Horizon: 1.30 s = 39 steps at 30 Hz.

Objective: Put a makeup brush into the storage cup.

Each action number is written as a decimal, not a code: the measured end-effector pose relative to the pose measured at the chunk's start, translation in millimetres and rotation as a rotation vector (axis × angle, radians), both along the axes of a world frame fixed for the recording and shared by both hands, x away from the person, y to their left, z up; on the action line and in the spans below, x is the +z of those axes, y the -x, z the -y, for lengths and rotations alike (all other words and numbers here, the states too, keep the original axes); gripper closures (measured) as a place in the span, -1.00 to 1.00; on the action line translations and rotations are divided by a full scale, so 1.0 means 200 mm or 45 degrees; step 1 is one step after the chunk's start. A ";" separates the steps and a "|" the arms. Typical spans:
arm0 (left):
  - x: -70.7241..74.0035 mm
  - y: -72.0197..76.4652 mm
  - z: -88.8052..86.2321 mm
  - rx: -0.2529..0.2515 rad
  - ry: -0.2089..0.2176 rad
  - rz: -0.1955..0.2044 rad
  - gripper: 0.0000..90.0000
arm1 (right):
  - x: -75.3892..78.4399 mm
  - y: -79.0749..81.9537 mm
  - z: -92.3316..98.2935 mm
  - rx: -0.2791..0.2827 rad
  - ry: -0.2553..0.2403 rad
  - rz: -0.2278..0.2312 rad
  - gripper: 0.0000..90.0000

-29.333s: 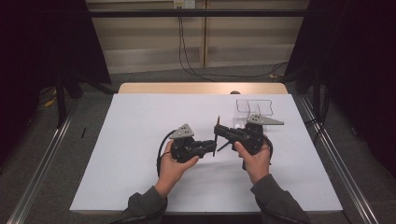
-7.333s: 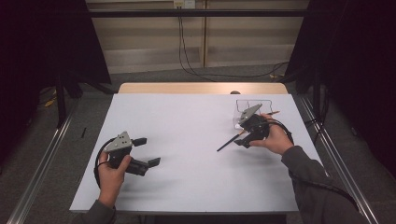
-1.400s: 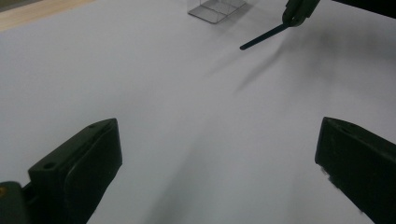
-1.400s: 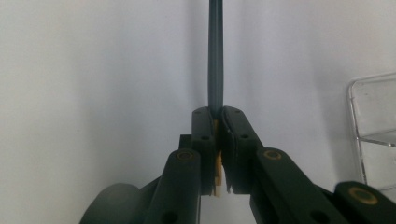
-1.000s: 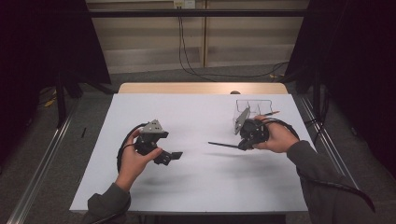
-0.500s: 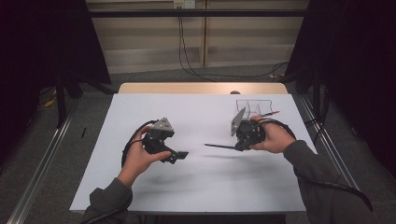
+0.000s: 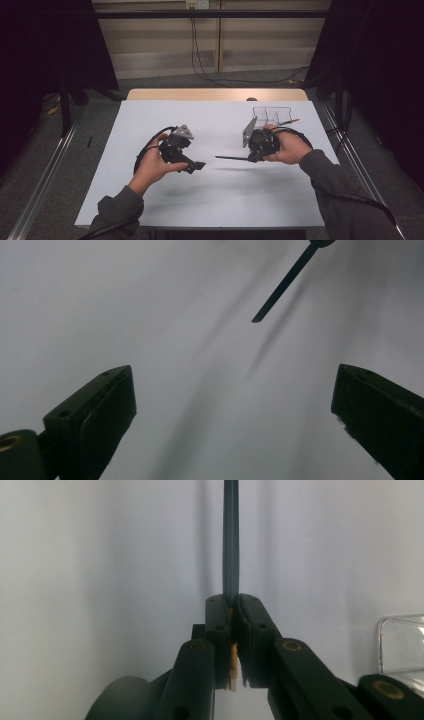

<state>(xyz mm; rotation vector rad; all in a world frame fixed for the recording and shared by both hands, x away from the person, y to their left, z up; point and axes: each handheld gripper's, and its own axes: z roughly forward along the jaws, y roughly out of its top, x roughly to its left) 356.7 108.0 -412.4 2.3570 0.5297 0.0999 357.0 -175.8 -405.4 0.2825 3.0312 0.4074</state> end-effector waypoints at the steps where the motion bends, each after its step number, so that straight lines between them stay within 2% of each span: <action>1: 0.00 0.00 0.01 -0.009 -0.015 -0.007 -0.88 | 0.00 0.00 0.00 0.011 0.000 0.003 0.88; 2: 0.01 0.00 0.02 -0.003 -0.009 -0.010 -0.88 | 0.00 0.00 -0.01 0.003 -0.001 -0.004 0.88; 3: 0.01 -0.01 0.02 -0.025 -0.031 -0.006 -0.87 | 0.00 0.00 -0.01 0.010 0.001 -0.003 0.88; 4: 0.01 0.00 0.03 -0.011 -0.024 -0.005 -0.85 | 0.00 0.00 -0.01 0.015 0.001 0.003 0.88; 5: 0.02 -0.01 0.03 -0.028 -0.052 0.001 -0.85 | 0.00 0.00 -0.01 0.010 0.002 0.001 0.88; 6: 0.03 0.00 0.05 -0.020 -0.030 -0.008 -0.82 | 0.00 0.00 -0.02 0.010 -0.001 0.001 0.88; 7: 0.03 -0.01 0.05 -0.036 -0.047 0.000 -0.81 | 0.00 0.00 -0.02 0.021 0.000 0.004 0.88; 8: 0.04 -0.01 0.06 -0.020 -0.035 -0.005 -0.79 | 0.00 0.00 -0.02 0.023 -0.002 0.006 0.88; 9: 0.05 -0.01 0.06 -0.024 -0.058 -0.001 -0.76 | 0.00 0.01 -0.03 0.017 -0.003 0.002 0.88; 10: 0.05 -0.01 0.07 -0.027 -0.045 -0.006 -0.75 | 0.00 0.00 -0.03 0.038 -0.005 0.007 0.88; 12: 0.05 -0.01 0.08 -0.036 -0.043 -0.010 -0.71 | 0.01 0.01 -0.04 0.021 -0.001 0.006 0.88; 14: 0.05 -0.01 0.10 -0.043 -0.052 -0.019 -0.66 | 0.01 0.01 -0.04 0.039 -0.005 0.010 0.88; 17: 0.05 -0.01 0.11 -0.050 -0.075 -0.036 -0.57 | 0.01 0.01 -0.05 0.026 0.001 0.004 0.88; 20: 0.05 -0.02 0.12 -0.059 -0.119 -0.025 -0.47 | 0.02 0.01 -0.05 0.040 -0.002 0.008 0.88; 21: 0.05 -0.02 0.12 -0.068 -0.106 -0.026 -0.43 | 0.02 0.01 -0.05 0.047 -0.005 0.009 0.88; 25: 0.05 -0.03 0.14 -0.090 -0.116 -0.037 -0.36 | 0.02 0.01 -0.07 0.050 0.003 0.011 0.88; 26: 0.05 -0.03 0.14 -0.093 -0.131 -0.044 -0.25 | 0.02 0.02 -0.07 0.045 -0.002 0.009 0.88; 27: 0.04 -0.02 0.15 -0.102 -0.140 -0.044 -0.26 | 0.02 0.02 -0.07 0.050 -0.003 0.010 0.88; 29: 0.04 -0.03 0.15 -0.130 -0.172 -0.027 -0.24 | 0.02 0.02 -0.08 0.053 -0.005 0.013 0.88; 33: 0.03 -0.02 0.17 -0.134 -0.177 -0.009 -0.11 | 0.03 0.02 -0.09 0.063 -0.011 0.016 0.88; 34: 0.03 -0.03 0.17 -0.147 -0.185 -0.008 -0.10 | 0.03 0.01 -0.09 0.087 -0.015 0.022 0.88; 38: 0.02 -0.02 0.19 -0.162 -0.196 -0.003 0.00 | 0.04 0.02 -0.11 0.081 -0.020 0.020 0.88; 39: 0.02 -0.03 0.19 -0.174 -0.206 0.012 0.02 | 0.04 0.02 -0.11 0.078 -0.028 0.017 0.88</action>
